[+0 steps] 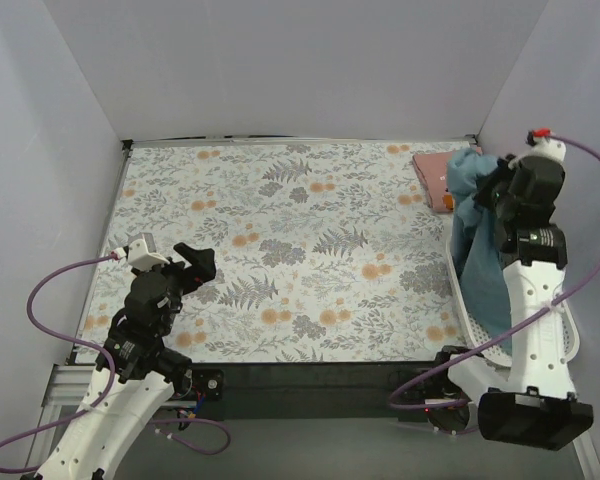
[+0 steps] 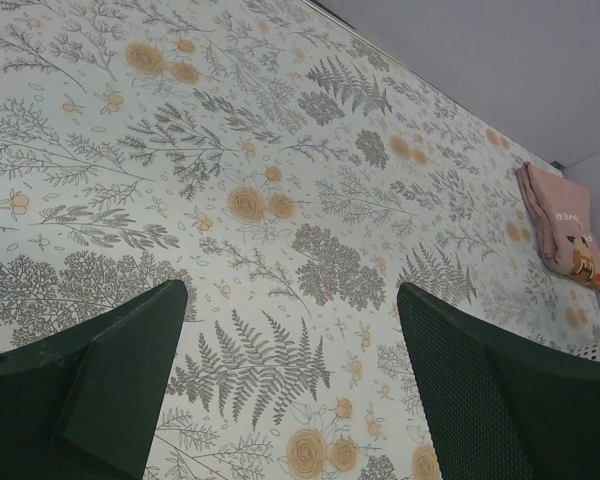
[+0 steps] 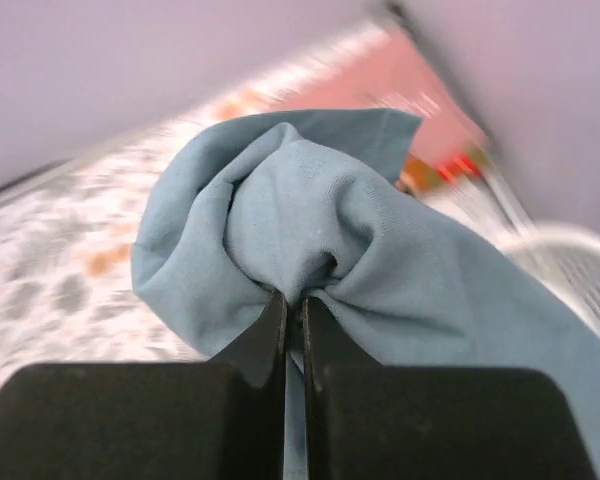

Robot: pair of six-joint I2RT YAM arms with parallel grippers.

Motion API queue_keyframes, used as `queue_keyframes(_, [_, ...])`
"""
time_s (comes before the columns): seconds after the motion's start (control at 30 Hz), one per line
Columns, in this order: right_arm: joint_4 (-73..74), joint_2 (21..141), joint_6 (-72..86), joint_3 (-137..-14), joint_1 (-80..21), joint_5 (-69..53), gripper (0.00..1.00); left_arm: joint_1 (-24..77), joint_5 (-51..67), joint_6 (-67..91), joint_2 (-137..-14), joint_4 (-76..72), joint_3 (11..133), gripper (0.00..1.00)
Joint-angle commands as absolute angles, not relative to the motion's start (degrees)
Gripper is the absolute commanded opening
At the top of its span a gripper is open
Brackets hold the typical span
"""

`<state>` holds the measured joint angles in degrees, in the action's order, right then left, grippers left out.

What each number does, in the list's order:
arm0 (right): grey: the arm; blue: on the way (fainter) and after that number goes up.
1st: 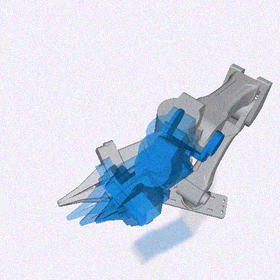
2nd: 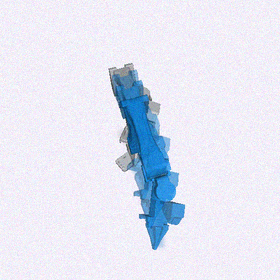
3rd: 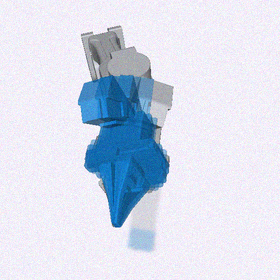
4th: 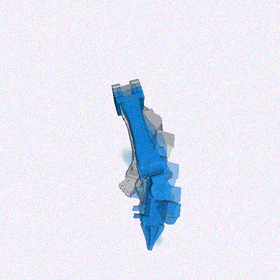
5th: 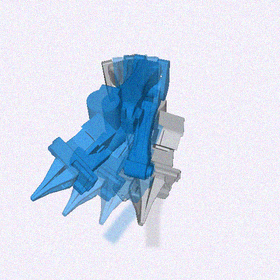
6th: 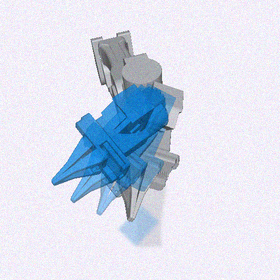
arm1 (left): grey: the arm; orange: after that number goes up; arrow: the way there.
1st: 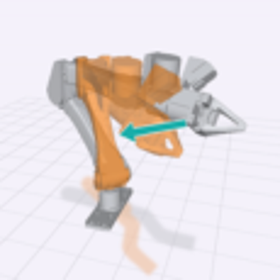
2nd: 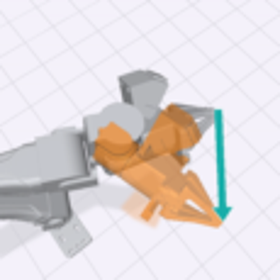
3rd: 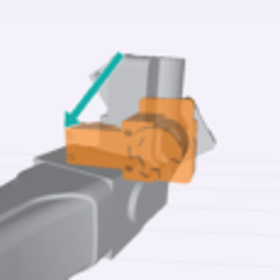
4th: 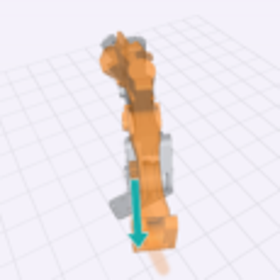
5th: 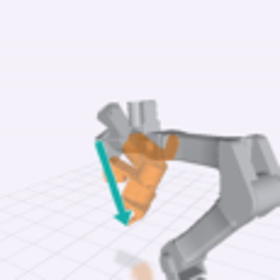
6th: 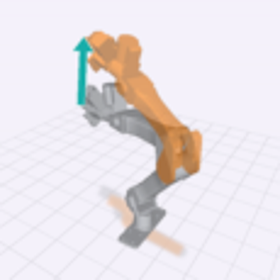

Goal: Fold and stack the t-shirts
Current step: Grab the tshirt from the pile, then move the tshirt to the center of the board

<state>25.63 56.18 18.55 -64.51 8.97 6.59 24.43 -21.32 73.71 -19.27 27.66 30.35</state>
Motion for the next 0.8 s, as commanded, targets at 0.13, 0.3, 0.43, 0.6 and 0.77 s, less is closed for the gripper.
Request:
queue_keyframes(0.13, [23.9,74.0,9.4,-99.7,-20.4,-1.7,0.01,23.9,-21.4,72.8,-18.7,26.5,29.5,0.86])
queue_keyframes(0.3, [26.2,83.0,4.0,-112.9,-34.9,4.6,0.11,23.9,-21.4,72.7,-17.9,26.5,29.4,0.86])
queue_keyframes(0.43, [25.1,80.4,5.5,-99.0,-41.9,5.6,0.46,23.9,-21.1,72.6,-17.6,26.5,29.4,0.86])
queue_keyframes(0.6, [18.6,68.8,11.1,-72.1,-44.1,7.1,0.64,23.9,-20.8,72.8,-17.5,26.5,29.2,0.86])
queue_keyframes(0.77, [17.1,59.3,9.8,-52.7,-44.0,8.5,0.66,23.9,-21.2,73.2,-19.0,25.9,28.8,0.86])
